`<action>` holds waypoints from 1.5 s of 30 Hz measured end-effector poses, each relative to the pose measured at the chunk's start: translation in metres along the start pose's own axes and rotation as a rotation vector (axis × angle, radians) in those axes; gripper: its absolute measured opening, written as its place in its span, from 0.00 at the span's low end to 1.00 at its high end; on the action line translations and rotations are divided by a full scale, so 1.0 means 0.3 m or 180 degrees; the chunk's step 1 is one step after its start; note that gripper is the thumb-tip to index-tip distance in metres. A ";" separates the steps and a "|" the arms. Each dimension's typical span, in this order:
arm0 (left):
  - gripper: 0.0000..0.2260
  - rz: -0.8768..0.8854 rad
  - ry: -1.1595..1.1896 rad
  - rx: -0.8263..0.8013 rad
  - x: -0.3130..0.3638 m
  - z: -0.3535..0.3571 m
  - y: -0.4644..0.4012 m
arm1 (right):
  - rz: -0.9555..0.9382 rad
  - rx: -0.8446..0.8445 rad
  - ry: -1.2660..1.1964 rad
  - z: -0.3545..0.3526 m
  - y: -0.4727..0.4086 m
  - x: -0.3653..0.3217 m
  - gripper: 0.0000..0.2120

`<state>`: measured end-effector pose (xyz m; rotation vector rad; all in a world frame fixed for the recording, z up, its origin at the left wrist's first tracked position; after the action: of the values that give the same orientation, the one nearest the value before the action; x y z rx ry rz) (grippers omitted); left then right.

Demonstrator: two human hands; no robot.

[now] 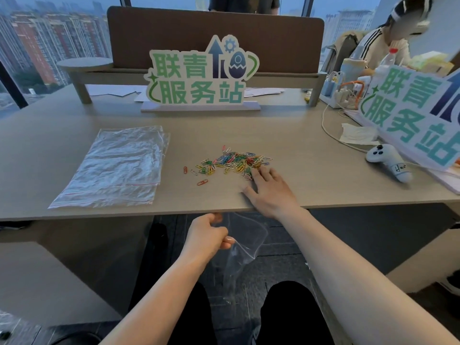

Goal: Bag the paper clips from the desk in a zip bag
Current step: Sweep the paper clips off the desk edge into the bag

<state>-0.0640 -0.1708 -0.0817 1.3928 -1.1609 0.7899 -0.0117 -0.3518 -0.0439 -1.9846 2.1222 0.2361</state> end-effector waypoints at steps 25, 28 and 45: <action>0.26 0.0063 0.0036 0.0134 0.022 -0.051 0.037 | -0.0551 0.0091 0.0091 0.052 0.084 -0.144 0.28; 0.26 0.0105 0.0043 0.0142 0.022 -0.058 0.040 | -0.0642 0.0136 0.0074 0.061 0.108 -0.178 0.27; 0.17 0.0199 0.0028 0.0190 0.003 -0.094 0.030 | -0.0868 0.0275 -0.0249 0.065 0.278 -0.288 0.26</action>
<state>-0.0682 -0.1427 -0.0732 1.4061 -1.1873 0.8804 -0.0887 -0.2577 -0.0421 -2.1454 1.7592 0.1679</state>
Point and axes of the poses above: each hand's wrist, its own y-axis away from the middle knuckle, its own z-axis out of the palm, x = y × z, the point moved 6 cm from there along -y, towards the middle knuckle, and after that the axes turned 2 degrees about x, right-handed, at the moved point
